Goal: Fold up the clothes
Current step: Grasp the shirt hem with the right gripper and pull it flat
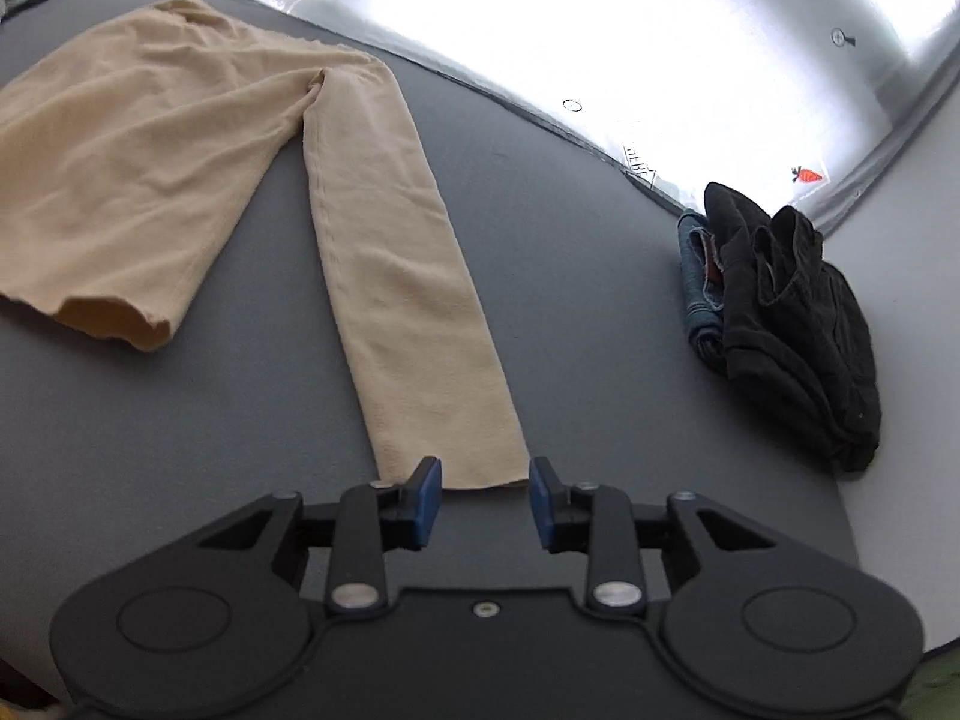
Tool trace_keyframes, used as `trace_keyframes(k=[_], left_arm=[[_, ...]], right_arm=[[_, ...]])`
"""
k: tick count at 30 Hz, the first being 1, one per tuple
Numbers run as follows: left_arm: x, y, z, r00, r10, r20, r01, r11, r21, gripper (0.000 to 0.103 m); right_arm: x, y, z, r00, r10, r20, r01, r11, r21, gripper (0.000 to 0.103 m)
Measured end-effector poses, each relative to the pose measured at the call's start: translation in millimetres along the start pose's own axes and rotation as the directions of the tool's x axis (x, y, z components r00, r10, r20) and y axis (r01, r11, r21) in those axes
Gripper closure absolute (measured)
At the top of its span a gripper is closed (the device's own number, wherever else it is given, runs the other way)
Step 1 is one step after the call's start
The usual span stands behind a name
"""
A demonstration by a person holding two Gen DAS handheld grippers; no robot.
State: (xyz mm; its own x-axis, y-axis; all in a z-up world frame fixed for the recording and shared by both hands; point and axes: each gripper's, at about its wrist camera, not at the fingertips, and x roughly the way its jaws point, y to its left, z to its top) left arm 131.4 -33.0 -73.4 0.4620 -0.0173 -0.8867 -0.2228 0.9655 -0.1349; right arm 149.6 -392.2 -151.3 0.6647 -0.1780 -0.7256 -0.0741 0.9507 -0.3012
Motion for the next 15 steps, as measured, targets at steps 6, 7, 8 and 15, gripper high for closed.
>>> trace_keyframes(k=[6, 7, 8, 15], left_arm=[[-4.9, 19.3, -12.7, 1.000, 0.020, -0.023, -0.023, 0.994, -0.106, 0.014], [-6.6, 21.4, -14.6, 0.999, 0.023, -0.022, -0.026, 0.993, -0.116, 0.014], [-8.5, 22.4, -16.7, 0.999, 0.026, -0.019, -0.028, 0.992, -0.122, 0.014], [-20.7, 32.8, -30.9, 0.999, 0.052, -0.001, -0.052, 0.984, -0.171, 0.014]], right_arm=[[18.7, 7.9, 20.7, 0.906, 0.419, 0.061, -0.411, 0.835, 0.366, 0.062], [25.1, 19.2, 25.9, 0.896, 0.441, 0.060, -0.433, 0.833, 0.345, 0.057], [29.9, 28.9, 29.3, 0.893, 0.448, 0.050, -0.437, 0.835, 0.335, 0.052], [29.1, 51.9, 33.0, 0.913, 0.408, 0.020, -0.384, 0.840, 0.384, 0.101]])
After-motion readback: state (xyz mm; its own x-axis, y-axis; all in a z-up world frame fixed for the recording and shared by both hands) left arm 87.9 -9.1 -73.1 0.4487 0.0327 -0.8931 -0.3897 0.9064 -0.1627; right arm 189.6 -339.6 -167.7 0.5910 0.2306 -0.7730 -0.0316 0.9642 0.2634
